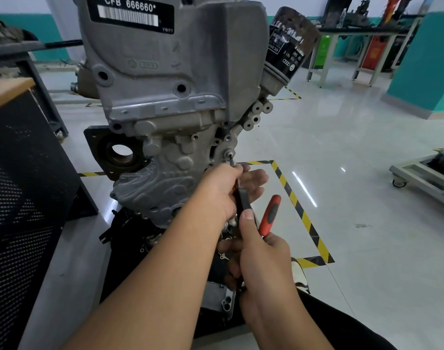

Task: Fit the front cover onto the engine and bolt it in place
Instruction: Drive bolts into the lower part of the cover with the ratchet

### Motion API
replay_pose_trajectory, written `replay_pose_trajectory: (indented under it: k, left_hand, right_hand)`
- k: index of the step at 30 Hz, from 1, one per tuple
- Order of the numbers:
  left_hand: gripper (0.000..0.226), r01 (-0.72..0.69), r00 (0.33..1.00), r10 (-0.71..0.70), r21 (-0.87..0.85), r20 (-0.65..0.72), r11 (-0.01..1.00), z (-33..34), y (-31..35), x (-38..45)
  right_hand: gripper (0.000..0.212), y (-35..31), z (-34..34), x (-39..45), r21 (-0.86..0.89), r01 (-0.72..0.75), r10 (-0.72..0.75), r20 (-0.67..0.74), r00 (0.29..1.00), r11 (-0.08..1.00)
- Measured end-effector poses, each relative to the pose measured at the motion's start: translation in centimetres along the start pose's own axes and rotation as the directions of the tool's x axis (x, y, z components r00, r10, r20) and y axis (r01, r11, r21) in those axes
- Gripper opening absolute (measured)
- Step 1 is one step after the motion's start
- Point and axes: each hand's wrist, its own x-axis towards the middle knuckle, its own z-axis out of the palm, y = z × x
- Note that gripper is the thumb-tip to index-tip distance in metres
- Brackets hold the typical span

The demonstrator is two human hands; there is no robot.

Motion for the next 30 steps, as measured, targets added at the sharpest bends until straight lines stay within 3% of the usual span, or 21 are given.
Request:
replay_pose_trajectory:
  k: [2,6,8,13,17,21,24,27,30]
  left_hand:
    - [0.026,-0.003,1.0,0.003,-0.016,-0.03,1.0,0.0,0.1,0.0]
    - [0.022,-0.036,0.998,0.033,-0.057,-0.052,0.998,0.3,-0.3,0.1]
    - [0.018,-0.063,0.996,0.059,-0.058,-0.063,0.996,0.4,-0.5,0.2]
    - [0.021,0.014,0.998,-0.013,0.027,-0.06,1.0,0.0,-1.0,-1.2]
    - [0.016,0.054,0.998,-0.051,0.108,-0.029,0.993,-0.1,-1.1,-2.6]
    - [0.017,-0.066,0.997,0.069,0.141,-0.02,0.988,0.0,-1.1,-2.9]
    - [0.013,-0.158,0.982,0.173,0.165,-0.079,0.974,0.0,-1.4,-2.9]
    - [0.015,-0.18,0.976,0.188,0.081,-0.11,0.98,0.3,-1.8,-3.3]
    - [0.022,-0.177,0.977,0.183,0.064,-0.107,0.982,0.5,-1.9,-3.4]
  right_hand:
    - [0.042,0.3,0.0,0.0,-0.001,0.015,-0.015,-0.012,1.0,1.0]
    - [0.023,0.6,-0.3,0.7,-0.027,0.115,-0.118,-0.176,0.977,0.993]
    - [0.03,0.4,-0.5,0.9,-0.015,0.124,-0.124,-0.224,0.967,0.992]
    - [0.054,-0.4,-0.4,0.6,0.082,-0.038,0.05,-0.154,0.987,0.996]
    - [0.054,-1.0,-0.6,0.6,0.134,-0.052,0.069,-0.125,0.99,0.99]
    - [0.037,-1.0,-0.9,0.5,0.146,0.081,-0.062,-0.125,0.99,0.986]
    - [0.041,-1.3,-1.3,0.7,0.124,0.207,-0.18,-0.201,0.963,0.97]
    - [0.044,-1.6,-1.6,0.8,0.024,0.308,-0.297,-0.212,0.931,0.951]
    - [0.034,-1.7,-1.6,1.0,-0.053,0.364,-0.367,-0.215,0.905,0.93]
